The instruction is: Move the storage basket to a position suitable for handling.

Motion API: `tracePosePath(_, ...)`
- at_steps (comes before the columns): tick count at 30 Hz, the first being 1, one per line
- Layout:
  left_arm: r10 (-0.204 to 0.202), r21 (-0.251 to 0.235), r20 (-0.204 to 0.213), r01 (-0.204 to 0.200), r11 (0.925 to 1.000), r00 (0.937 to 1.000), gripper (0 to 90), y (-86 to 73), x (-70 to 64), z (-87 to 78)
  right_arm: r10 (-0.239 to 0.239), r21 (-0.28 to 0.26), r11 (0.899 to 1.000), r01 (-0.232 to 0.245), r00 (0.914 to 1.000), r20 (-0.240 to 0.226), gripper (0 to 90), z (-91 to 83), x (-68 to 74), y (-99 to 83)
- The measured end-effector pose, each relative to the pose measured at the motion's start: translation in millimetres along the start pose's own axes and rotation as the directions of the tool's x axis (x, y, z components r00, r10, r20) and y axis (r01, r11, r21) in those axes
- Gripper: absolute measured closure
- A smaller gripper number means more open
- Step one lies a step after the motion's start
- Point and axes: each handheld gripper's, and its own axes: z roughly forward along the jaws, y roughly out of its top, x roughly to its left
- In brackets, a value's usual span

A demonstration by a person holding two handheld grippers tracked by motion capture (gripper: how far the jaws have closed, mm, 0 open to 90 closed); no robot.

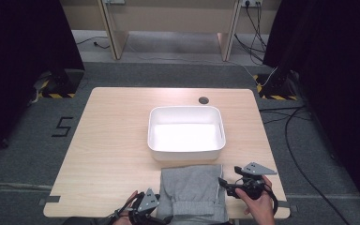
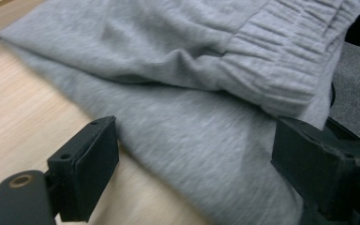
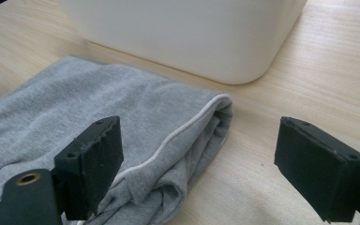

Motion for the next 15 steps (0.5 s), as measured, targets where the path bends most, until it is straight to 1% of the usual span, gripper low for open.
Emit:
tracePosePath(1, 0.004, 0.001, 0.002, -0.004, 1.0, 1.0, 14.3, 0.5, -1.5, 0.9, -0.005, 0.008, 1.0, 0.005, 1.0, -0.002, 16.4, 1.2, 0.7, -0.4)
tracePosePath(3, 0.009, 0.003, 0.002, -0.009, 1.0, 1.0, 14.2, 1.5, -2.7, 2.4, -0.002, 0.008, 1.0, 0.002, 1.0, -0.004, 16.4, 1.8, 1.3, -0.6)
tracePosePath(6, 0.003, -0.002, 0.008, -0.003, 1.0, 1.0, 14.0, 3.1, -4.1, 4.6, -0.006, 0.009, 1.0, 0.006, 1.0, -0.006, 16.4, 2.6, 2.2, -0.5)
tracePosePath(9, 0.024, 0.004, -0.001, -0.024, 0.9997, 0.9997, 13.0, 4.7, -7.2, 7.8, -0.008, 0.006, 1.0, 0.008, 1.0, -0.003, 16.5, 2.1, 2.6, 0.4)
tracePosePath(10, 0.037, 0.007, -0.003, -0.037, 0.9993, 0.9993, 11.9, 5.0, -8.6, 9.1, -0.007, 0.004, 1.0, 0.007, 1.0, -0.004, 16.6, 1.9, 2.9, 0.6)
tracePosePath(11, 0.042, 0.01, -0.003, -0.042, 0.9991, 0.9991, 10.2, 5.3, -10.2, 10.5, -0.008, 0.005, 1.0, 0.008, 1.0, -0.003, 16.6, 1.7, 2.8, 0.6)
tracePosePath(13, 0.05, 0.016, -0.003, -0.05, 0.9986, 0.9988, 2.8, 6.1, -14.3, 13.8, -0.007, 0.006, 1.0, 0.007, 1.0, -0.004, 16.7, 1.3, 2.2, 0.3)
tracePosePath(15, 0.066, 0.023, 0.004, -0.066, 0.9976, 0.9978, 1.9, 7.4, -18.8, 16.7, -0.006, 0.007, 1.0, 0.006, 1.0, -0.004, 16.8, 1.2, 1.9, 0.2)
